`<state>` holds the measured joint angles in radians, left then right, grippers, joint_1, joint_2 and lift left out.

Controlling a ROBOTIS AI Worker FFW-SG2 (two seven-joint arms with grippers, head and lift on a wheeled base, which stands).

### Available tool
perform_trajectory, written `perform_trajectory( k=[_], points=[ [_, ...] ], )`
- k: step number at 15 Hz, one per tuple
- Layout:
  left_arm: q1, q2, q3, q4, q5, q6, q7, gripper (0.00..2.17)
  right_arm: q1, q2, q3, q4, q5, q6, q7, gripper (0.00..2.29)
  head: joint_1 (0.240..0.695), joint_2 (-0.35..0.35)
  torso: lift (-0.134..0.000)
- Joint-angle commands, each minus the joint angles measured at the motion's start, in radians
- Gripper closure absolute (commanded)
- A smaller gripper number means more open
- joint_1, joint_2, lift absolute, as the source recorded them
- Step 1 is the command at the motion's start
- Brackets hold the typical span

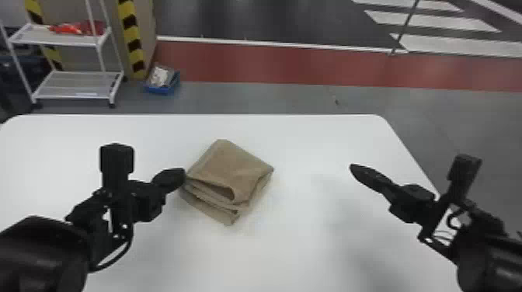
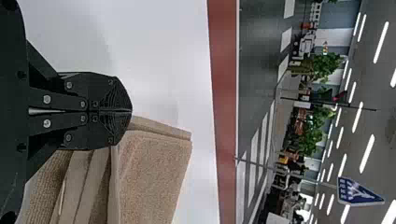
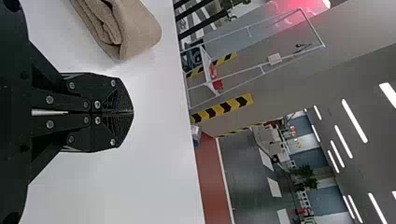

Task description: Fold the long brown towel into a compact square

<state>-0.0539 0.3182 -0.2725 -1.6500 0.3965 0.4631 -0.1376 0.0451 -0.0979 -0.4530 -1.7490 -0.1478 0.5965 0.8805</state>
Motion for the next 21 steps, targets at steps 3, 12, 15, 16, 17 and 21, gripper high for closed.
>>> perform_trajectory(
  k=[3,12,15,16,17,21],
  points=[
    [-0.02,0.002,-0.017,0.075,-0.013,-0.025,-0.028,1.73,0.05,-0.009,-0.061,-0.061,-0.059,0.007,0.014,2.04,0.695,-0.197,-0.123],
    [0.135,-0.004,-0.03,-0.185,0.061,0.141,-0.051,1.73,0.013,0.003,-0.012,-0.032,-0.065,-0.008,0.006,2.04,0.695,-0.251,-0.123],
    [0.14,-0.002,-0.02,-0.231,0.056,0.141,-0.025,1.73,0.01,0.03,0.033,-0.041,-0.064,-0.008,0.002,2.04,0.695,-0.263,-0.123],
    [0.141,0.006,-0.004,-0.257,0.055,0.141,-0.017,1.73,0.01,0.044,0.066,-0.049,-0.059,-0.008,-0.003,2.04,0.695,-0.26,-0.123],
    [0.146,0.007,0.016,-0.275,0.056,0.141,-0.013,1.73,0.007,0.056,0.108,-0.049,-0.045,-0.02,-0.012,2.04,0.695,-0.237,-0.123],
    [0.204,0.01,0.134,-0.338,0.059,0.116,0.018,1.73,-0.054,0.099,0.327,0.074,0.117,-0.327,-0.103,2.04,0.695,-0.091,-0.123]
  ],
)
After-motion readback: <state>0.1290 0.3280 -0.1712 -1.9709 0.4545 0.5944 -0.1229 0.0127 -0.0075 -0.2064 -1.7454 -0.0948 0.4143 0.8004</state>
